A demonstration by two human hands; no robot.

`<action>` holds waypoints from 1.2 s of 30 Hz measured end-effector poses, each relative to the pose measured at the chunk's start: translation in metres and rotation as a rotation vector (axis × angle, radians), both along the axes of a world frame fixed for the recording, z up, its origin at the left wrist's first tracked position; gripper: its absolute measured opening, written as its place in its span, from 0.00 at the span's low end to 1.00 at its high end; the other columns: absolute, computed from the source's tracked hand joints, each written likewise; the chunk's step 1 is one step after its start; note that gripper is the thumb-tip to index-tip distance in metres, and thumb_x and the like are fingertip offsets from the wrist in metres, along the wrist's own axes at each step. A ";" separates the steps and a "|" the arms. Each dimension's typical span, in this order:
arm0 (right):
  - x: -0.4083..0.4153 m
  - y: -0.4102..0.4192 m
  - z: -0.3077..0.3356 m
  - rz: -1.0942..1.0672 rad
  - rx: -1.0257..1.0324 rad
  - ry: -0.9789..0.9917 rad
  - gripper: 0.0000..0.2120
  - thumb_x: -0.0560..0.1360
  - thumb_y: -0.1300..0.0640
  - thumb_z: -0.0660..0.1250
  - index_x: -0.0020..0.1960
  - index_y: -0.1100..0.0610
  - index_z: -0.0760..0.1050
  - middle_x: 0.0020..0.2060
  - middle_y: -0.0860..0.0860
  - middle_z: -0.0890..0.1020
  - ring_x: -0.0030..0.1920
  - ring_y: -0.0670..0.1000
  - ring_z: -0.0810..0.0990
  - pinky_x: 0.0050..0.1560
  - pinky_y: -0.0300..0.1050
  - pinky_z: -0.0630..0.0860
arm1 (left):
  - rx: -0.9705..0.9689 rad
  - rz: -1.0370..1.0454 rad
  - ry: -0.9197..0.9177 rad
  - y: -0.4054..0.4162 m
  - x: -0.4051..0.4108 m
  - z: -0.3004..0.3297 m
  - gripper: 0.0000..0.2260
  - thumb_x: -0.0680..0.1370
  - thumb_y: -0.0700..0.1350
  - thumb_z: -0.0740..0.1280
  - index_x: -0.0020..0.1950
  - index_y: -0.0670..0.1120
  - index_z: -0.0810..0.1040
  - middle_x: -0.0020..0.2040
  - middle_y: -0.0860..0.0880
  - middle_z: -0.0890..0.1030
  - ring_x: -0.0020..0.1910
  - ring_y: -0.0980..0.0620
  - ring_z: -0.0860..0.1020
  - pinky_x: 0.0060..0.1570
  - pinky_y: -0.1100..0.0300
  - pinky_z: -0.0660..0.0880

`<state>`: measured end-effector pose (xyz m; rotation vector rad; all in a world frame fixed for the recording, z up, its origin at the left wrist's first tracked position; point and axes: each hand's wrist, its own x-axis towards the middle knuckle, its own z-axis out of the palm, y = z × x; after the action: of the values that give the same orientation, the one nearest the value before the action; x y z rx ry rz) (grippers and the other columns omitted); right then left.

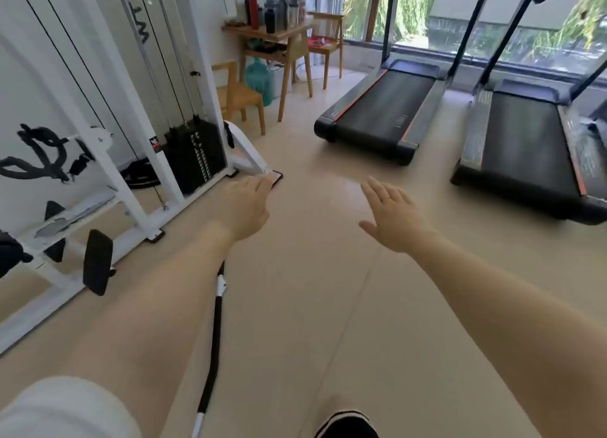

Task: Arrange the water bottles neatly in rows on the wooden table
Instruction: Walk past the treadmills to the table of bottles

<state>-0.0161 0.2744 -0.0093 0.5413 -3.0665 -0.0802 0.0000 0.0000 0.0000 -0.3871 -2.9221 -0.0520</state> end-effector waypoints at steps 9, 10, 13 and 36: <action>-0.104 -0.013 -0.059 0.074 0.035 -0.148 0.34 0.79 0.44 0.54 0.76 0.55 0.41 0.77 0.52 0.46 0.77 0.53 0.44 0.75 0.49 0.44 | 0.089 0.039 -0.237 0.012 -0.096 -0.070 0.26 0.76 0.41 0.59 0.73 0.42 0.56 0.68 0.41 0.68 0.64 0.42 0.68 0.58 0.49 0.67; -0.127 -0.014 -0.060 0.079 0.038 -0.149 0.34 0.79 0.43 0.54 0.76 0.55 0.41 0.77 0.52 0.46 0.77 0.53 0.45 0.75 0.49 0.44 | 0.097 0.044 -0.241 0.012 -0.117 -0.072 0.26 0.76 0.42 0.59 0.73 0.43 0.56 0.68 0.41 0.67 0.64 0.42 0.68 0.59 0.49 0.68; -0.200 -0.019 -0.049 0.068 -0.006 -0.154 0.34 0.78 0.43 0.54 0.76 0.56 0.43 0.77 0.53 0.50 0.76 0.54 0.48 0.75 0.50 0.47 | 0.142 0.072 -0.257 0.015 -0.189 -0.068 0.25 0.76 0.47 0.59 0.72 0.45 0.58 0.69 0.43 0.67 0.65 0.42 0.68 0.60 0.48 0.69; -0.711 -0.071 -0.052 0.166 -0.053 -0.231 0.25 0.77 0.42 0.57 0.68 0.56 0.63 0.65 0.54 0.70 0.64 0.56 0.70 0.53 0.49 0.71 | 0.579 0.210 -0.317 -0.014 -0.702 -0.056 0.19 0.76 0.49 0.62 0.67 0.47 0.67 0.57 0.48 0.76 0.53 0.49 0.76 0.50 0.54 0.73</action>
<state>-0.7273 0.2032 -0.0611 0.8557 -3.2160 0.0714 -0.7015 -0.0140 -0.0558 0.0283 -3.0348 -0.9782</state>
